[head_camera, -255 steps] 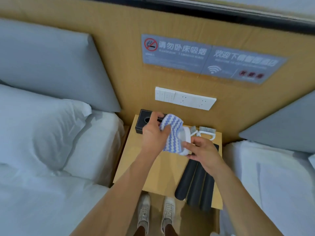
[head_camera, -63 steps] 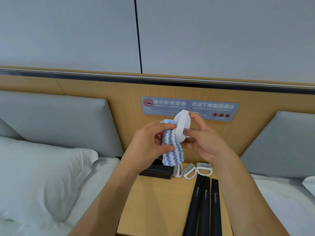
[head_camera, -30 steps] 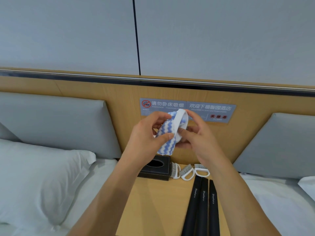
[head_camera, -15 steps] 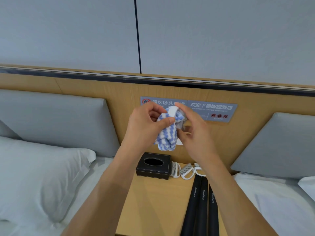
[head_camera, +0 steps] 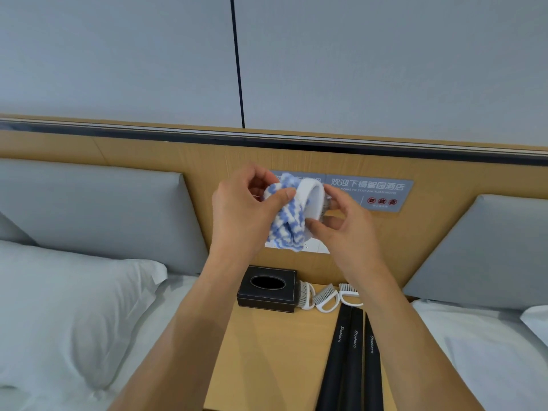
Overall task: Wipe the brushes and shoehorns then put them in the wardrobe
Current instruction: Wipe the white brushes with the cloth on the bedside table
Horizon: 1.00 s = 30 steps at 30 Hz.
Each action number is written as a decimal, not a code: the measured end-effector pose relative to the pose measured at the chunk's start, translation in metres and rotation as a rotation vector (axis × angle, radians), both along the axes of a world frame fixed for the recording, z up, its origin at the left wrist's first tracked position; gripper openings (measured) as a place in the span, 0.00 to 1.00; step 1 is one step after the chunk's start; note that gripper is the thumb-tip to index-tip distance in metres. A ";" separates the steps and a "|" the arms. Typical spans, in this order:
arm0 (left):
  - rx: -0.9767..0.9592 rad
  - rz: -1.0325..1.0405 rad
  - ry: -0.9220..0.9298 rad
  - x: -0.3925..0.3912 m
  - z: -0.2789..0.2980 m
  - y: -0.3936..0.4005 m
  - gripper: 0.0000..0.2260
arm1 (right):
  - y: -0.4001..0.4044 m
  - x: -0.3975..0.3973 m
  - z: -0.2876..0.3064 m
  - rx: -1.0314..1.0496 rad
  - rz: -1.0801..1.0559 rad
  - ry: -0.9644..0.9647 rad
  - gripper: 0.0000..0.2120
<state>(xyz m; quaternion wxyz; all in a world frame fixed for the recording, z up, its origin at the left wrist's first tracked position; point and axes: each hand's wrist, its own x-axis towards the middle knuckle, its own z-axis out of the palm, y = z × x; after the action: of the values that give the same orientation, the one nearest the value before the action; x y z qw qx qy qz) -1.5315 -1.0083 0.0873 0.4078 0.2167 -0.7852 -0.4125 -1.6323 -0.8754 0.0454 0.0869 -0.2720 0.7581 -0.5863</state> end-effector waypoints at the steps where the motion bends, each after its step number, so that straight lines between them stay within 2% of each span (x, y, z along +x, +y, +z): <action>1: -0.036 0.014 0.038 0.001 0.002 0.000 0.09 | 0.001 -0.001 0.000 0.002 0.003 -0.020 0.29; 4: -0.143 -0.097 0.088 0.004 0.005 0.001 0.12 | 0.001 -0.003 -0.001 0.013 0.027 -0.043 0.23; 8: -0.315 -0.234 -0.042 -0.001 0.004 0.001 0.16 | 0.001 -0.004 -0.003 0.060 0.066 0.003 0.17; 14: -0.382 -0.301 -0.139 -0.014 0.009 -0.007 0.10 | 0.000 0.001 -0.007 0.161 0.095 0.141 0.12; 18: -0.343 -0.321 -0.246 -0.025 0.009 -0.014 0.04 | -0.003 0.006 -0.011 0.200 0.125 0.203 0.15; 25: -0.111 -0.332 -0.340 -0.031 -0.010 -0.037 0.04 | -0.005 0.010 -0.026 0.209 0.143 0.090 0.22; 28: -0.023 -0.377 -0.281 -0.025 -0.024 -0.042 0.04 | -0.005 0.009 -0.035 0.127 0.194 -0.118 0.21; 30: 0.013 -0.359 -0.242 -0.020 -0.036 -0.041 0.05 | -0.007 0.009 -0.041 -0.031 0.239 -0.347 0.19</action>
<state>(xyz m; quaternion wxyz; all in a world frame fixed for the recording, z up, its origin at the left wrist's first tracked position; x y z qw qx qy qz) -1.5518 -1.0493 0.0512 0.2292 0.1238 -0.8518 -0.4545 -1.6229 -0.8823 0.0047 0.2809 -0.2564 0.6850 -0.6214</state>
